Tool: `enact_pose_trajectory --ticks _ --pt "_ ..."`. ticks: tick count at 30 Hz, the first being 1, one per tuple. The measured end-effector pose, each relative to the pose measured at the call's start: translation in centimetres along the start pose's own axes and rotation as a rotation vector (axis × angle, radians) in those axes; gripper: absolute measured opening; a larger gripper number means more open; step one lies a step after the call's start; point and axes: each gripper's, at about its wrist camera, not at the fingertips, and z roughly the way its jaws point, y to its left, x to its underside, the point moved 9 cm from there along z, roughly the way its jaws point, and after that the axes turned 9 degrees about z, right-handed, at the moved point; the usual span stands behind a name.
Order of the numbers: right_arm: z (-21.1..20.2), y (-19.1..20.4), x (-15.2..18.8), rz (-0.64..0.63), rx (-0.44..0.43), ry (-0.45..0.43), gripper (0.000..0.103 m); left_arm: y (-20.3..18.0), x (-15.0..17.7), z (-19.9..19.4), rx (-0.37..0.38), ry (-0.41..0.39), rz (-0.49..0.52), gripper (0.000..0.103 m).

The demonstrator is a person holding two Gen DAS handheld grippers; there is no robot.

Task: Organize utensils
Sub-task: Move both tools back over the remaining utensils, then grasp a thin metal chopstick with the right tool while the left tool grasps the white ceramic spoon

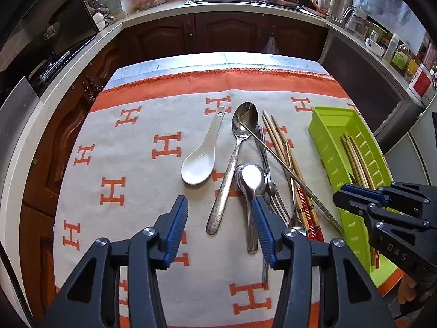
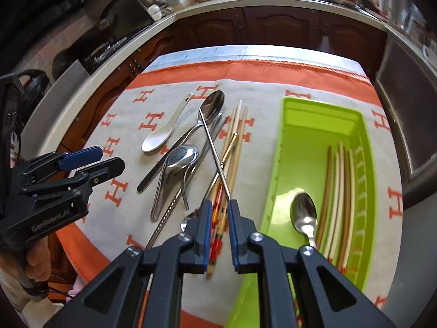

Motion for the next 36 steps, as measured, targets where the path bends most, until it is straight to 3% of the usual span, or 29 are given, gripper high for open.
enact_pose_trajectory --ticks 16,29,36 --pt "7.1 1.0 -1.9 -0.144 0.164 0.149 0.011 3.8 -0.8 3.3 0.076 0.007 0.010 0.050" --pt "7.0 1.2 -2.4 -0.084 0.066 0.152 0.005 4.9 -2.9 8.9 0.177 0.072 0.015 0.050" --pt "4.8 0.5 -2.4 0.011 -0.005 0.108 0.005 4.6 -3.4 11.1 0.190 0.080 0.098 0.050"
